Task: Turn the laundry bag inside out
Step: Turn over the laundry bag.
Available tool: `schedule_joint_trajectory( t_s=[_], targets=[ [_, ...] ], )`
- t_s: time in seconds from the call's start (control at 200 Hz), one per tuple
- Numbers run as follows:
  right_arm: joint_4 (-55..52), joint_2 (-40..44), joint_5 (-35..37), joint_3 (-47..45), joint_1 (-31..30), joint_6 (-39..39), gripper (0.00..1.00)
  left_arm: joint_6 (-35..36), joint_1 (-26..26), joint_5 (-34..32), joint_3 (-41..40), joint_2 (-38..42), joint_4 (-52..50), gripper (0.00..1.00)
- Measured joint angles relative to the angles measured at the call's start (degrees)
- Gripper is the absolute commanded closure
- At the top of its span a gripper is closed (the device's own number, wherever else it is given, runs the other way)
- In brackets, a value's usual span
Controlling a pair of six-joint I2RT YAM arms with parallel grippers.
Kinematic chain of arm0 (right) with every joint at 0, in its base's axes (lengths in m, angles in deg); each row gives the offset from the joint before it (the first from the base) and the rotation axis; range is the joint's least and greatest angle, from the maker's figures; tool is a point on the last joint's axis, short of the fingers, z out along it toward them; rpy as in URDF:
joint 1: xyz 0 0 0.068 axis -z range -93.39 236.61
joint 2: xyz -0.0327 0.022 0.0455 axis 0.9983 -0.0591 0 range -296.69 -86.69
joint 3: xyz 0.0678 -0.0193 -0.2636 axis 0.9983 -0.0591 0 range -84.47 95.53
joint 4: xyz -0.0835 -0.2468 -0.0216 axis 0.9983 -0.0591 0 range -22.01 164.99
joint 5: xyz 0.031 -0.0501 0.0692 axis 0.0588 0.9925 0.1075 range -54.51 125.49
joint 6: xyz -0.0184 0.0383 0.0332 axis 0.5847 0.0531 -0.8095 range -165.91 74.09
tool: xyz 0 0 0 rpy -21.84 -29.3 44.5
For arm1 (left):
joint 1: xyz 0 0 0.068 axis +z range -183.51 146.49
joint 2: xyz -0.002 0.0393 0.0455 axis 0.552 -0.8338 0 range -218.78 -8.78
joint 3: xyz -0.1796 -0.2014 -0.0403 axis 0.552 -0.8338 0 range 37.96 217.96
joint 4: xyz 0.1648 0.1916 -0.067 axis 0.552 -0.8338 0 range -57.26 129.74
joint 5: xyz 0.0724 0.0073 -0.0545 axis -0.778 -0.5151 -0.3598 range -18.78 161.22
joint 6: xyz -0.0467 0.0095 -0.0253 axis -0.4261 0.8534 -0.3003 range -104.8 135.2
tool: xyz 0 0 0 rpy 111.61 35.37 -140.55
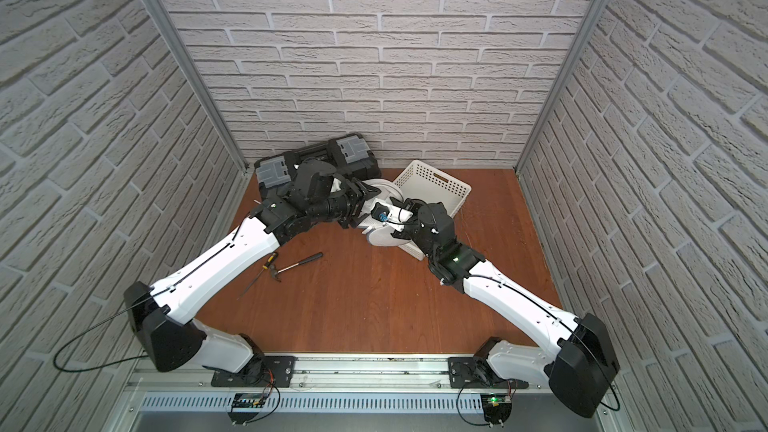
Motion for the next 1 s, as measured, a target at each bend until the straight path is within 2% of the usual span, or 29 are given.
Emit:
schedule_joint_trajectory(
  t_s=[0.3,0.43,0.465,0.495,0.58,0.655,0.765,0.84,1.0],
  targets=[
    [-4.81,1.49,2.01,-1.68,-2.38,-1.29,0.97,-1.68,-0.02,-2.21,-1.92,0.02,-1.27,0.72],
    [-7.15,1.22,1.97,-1.33,-2.58,-2.54,0.96,-1.64,0.0,-2.64,-2.05,0.02,-1.11,0.9],
    [-8.15,1.2,1.84,-1.03,-2.64,-3.06,0.9,-1.51,0.0,-2.67,-2.21,0.02,-0.98,0.95],
    [-9.2,1.18,1.6,-0.68,-2.67,-3.48,0.8,-1.77,0.0,-2.62,-2.43,0.02,-0.81,1.0],
    [-12.76,1.16,0.2,0.81,-2.71,-5.66,0.42,-1.53,0.13,-2.67,-3.21,0.13,-0.33,1.0],
    [-17.42,1.16,-1.84,3.69,-2.78,-9.35,0.24,-0.94,0.98,-2.71,-4.13,0.22,-0.42,1.0],
    [-25.64,1.38,-5.18,9.84,-2.25,-17.22,0.14,1.6,3.39,-2.6,-4.76,0.22,-0.63,1.0],
    [-30.71,2.23,-8.68,13.75,-0.57,-25.18,0.13,4.74,5.51,-1.55,-4.76,0.22,-0.44,1.0],
    [-36.79,5.62,-17.46,17.22,11.41,-42.86,0.12,13.14,10.21,3.23,-4.5,0.07,-0.02,1.0]
  ],
)
